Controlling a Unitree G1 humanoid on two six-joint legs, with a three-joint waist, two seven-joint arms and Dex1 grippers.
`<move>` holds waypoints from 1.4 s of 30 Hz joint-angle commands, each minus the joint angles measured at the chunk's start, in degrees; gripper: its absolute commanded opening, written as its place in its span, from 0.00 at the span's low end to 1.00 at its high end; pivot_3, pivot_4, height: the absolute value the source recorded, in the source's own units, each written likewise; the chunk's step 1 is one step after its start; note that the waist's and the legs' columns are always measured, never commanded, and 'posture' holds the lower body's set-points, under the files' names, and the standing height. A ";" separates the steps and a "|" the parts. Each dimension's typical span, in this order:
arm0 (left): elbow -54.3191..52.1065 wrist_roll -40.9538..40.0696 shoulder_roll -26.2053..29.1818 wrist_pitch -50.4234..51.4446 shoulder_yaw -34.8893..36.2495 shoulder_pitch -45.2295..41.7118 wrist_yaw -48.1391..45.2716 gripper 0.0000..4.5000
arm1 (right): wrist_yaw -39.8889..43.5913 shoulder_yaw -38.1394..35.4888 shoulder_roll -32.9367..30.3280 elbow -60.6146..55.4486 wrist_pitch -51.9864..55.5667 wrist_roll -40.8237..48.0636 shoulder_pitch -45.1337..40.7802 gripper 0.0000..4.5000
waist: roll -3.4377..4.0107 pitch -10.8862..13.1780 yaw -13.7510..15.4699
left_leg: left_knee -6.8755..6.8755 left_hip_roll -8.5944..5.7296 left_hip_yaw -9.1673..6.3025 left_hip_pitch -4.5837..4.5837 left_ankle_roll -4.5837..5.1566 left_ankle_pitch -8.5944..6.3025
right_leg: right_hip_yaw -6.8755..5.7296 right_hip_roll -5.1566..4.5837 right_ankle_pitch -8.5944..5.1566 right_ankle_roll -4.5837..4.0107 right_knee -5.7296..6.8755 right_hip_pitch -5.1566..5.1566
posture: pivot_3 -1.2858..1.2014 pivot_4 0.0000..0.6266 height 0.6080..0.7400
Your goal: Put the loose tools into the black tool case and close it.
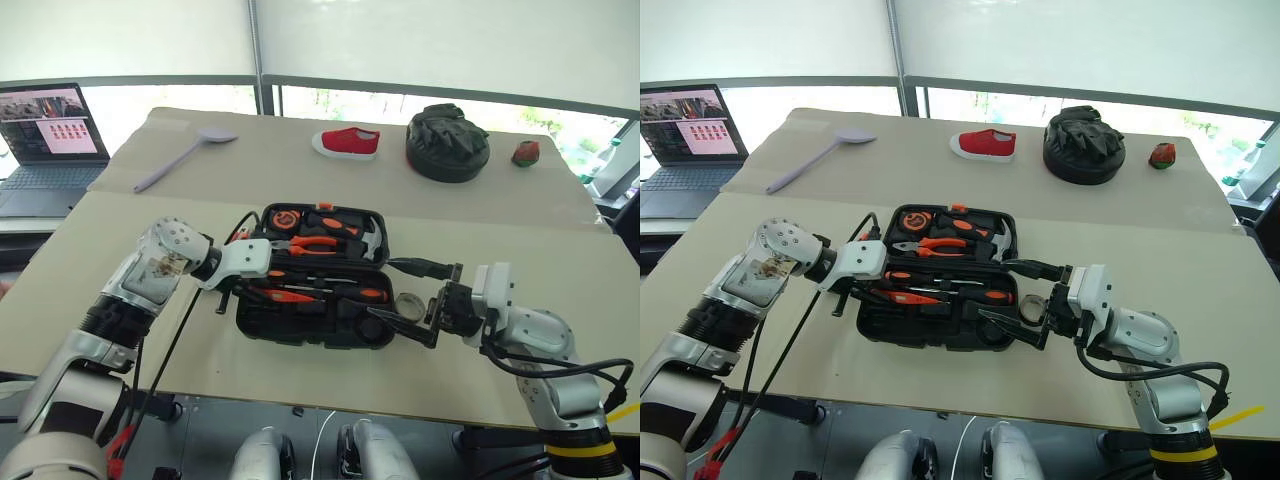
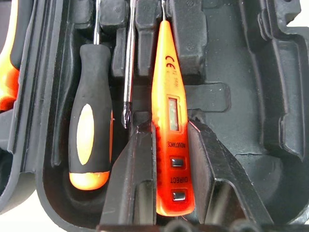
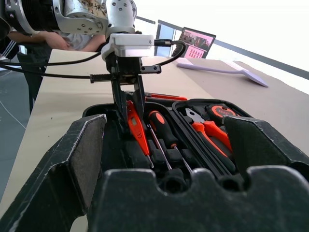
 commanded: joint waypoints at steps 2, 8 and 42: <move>1.18 -3.31 -2.09 -3.02 3.15 -0.10 0.32 0.56 | -0.15 0.22 0.43 -0.53 -1.08 0.14 -1.33 1.00 | 0.00 0.00 0.13 | 0.01 0.00 0.00 -0.04 0.01 0.00 | 0.00 0.00 0.00 0.00 -0.01 -0.01 | 0.52 0.24 1.00; 0.05 -10.89 -1.19 -5.09 9.67 -2.16 -3.00 0.88 | 0.36 0.73 0.54 0.26 -1.10 0.33 -1.82 1.00 | -0.01 0.01 0.33 | 0.11 0.00 0.01 -0.20 0.03 -0.01 | -0.03 -0.03 0.01 -0.01 -0.02 -0.11 | 0.52 0.24 1.00; 12.44 -7.40 -9.40 -22.51 10.37 4.40 3.12 0.01 | -0.47 0.76 0.20 -0.39 -0.52 0.23 -1.36 1.00 | -0.01 0.01 1.07 | 0.17 -0.01 0.00 -0.14 0.08 -0.03 | -0.10 -0.08 0.02 0.01 -0.01 -0.01 | 0.52 0.24 1.00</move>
